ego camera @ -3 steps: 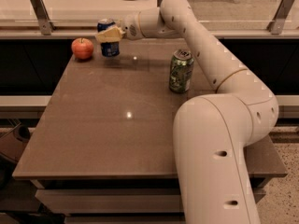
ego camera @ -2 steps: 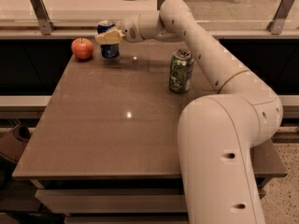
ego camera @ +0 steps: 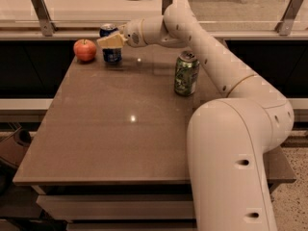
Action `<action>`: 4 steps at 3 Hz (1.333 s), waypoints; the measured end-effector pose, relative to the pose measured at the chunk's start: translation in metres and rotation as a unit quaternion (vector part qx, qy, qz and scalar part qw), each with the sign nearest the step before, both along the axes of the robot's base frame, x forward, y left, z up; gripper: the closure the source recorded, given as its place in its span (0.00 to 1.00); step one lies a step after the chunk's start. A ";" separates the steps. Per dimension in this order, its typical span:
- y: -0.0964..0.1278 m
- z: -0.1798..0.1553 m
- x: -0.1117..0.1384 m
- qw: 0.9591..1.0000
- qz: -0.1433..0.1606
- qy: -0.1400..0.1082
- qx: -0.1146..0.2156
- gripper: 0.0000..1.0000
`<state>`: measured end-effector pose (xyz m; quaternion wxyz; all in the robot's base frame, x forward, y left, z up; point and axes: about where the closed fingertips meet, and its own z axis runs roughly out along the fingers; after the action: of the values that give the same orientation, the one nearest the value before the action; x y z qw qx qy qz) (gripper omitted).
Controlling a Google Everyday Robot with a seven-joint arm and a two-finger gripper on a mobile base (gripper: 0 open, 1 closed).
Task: Move pepsi can near apple
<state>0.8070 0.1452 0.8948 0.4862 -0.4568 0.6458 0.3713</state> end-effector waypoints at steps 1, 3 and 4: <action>0.003 -0.001 -0.001 1.000 0.002 0.001 0.000 0.60; 0.010 -0.004 -0.002 1.000 0.007 0.003 0.000 0.15; 0.014 -0.005 -0.003 1.000 0.009 0.004 0.000 0.00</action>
Offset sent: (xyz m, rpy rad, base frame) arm -0.0005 0.0026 -0.0010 0.0001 0.0016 0.0035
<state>0.8042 0.1587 0.8897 0.4802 -0.4610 0.6435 0.3779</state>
